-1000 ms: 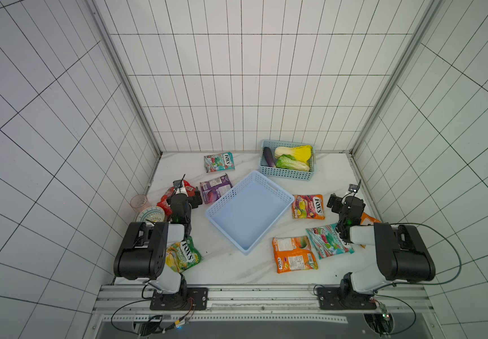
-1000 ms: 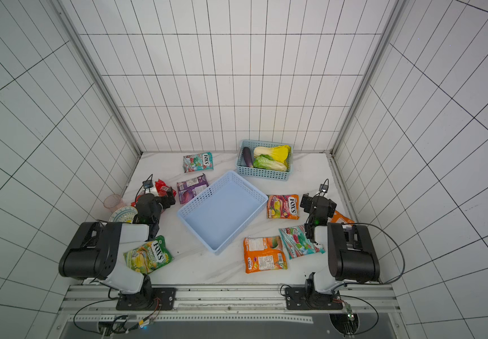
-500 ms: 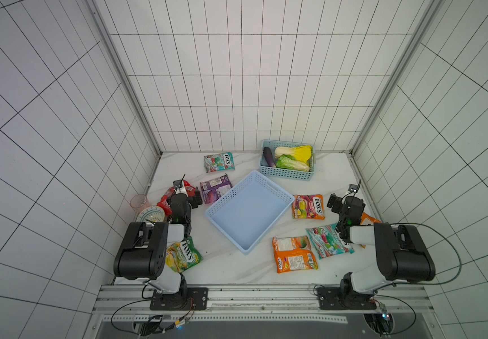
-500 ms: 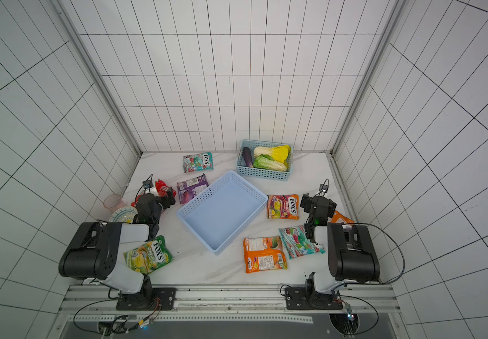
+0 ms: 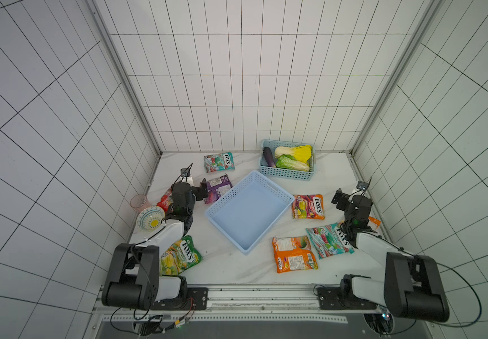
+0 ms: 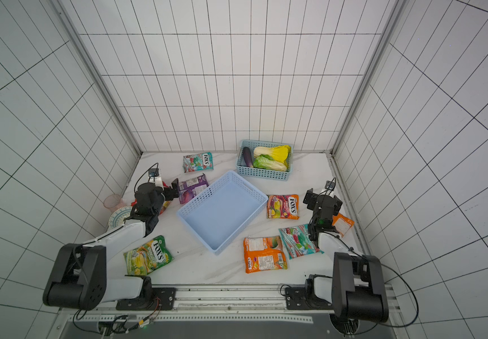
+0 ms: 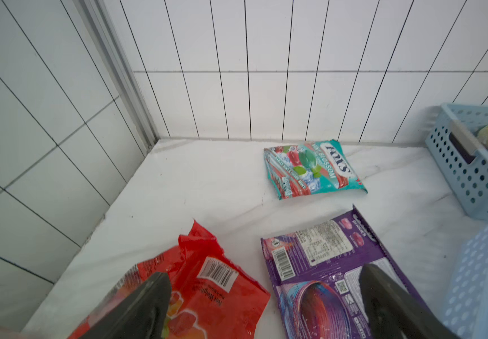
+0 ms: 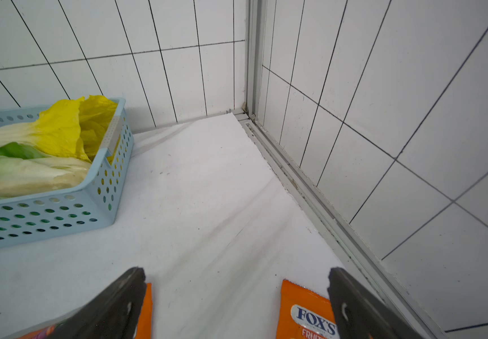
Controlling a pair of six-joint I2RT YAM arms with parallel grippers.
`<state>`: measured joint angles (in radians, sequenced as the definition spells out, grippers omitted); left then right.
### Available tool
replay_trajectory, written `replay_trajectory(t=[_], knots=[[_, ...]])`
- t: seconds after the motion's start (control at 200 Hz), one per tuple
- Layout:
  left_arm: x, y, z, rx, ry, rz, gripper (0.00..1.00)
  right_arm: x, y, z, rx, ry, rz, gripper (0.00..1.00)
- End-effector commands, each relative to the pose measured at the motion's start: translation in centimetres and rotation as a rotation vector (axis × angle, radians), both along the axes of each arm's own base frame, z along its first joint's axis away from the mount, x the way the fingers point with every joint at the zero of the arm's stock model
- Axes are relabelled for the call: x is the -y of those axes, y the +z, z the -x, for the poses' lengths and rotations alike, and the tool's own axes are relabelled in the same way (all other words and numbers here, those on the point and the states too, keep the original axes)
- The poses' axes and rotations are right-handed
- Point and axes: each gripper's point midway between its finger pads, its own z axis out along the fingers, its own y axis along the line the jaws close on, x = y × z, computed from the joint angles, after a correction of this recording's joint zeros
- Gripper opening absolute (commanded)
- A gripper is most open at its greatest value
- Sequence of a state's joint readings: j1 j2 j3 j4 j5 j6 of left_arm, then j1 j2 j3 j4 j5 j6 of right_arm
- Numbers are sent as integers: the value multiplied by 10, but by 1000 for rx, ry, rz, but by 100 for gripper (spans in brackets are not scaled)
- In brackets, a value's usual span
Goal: Put the candies in the basket
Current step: Adjust the basket at the center of the board.
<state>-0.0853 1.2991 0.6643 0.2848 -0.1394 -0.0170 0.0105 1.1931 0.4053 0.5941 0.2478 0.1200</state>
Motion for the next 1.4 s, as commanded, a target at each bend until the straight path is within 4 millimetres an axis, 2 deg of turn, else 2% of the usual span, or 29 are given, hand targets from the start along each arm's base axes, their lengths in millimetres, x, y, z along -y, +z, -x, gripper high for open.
replay_trajectory(t=[0.0,0.095,0.155,0.24,0.355,0.545,0.68,0.824,1.049,1.144,1.394], knots=[[12,-4,20,-205,-72,10,98,0,11,12,-50,-17,-86,99],[25,8,34,-295,-126,70,98,-4,18,28,-82,-37,-199,99],[35,14,44,-334,-178,103,97,-3,15,43,-105,-81,-289,99],[37,17,54,-357,-169,164,98,-6,16,61,-105,-102,-387,99],[36,18,62,-347,-197,293,98,-32,20,75,-97,23,-488,99],[30,7,69,-356,-228,310,98,-79,7,88,-215,198,-611,99],[37,-3,70,-361,-283,291,98,-110,-2,95,-280,310,-646,99],[43,-13,70,-396,-320,303,98,-136,-9,103,-350,379,-640,99],[50,-35,64,-497,-336,349,98,-175,-22,104,-436,468,-637,99],[59,-49,63,-545,-358,389,98,-193,-26,103,-452,524,-613,99],[84,-67,65,-638,-427,396,98,-235,-38,103,-501,614,-577,99]])
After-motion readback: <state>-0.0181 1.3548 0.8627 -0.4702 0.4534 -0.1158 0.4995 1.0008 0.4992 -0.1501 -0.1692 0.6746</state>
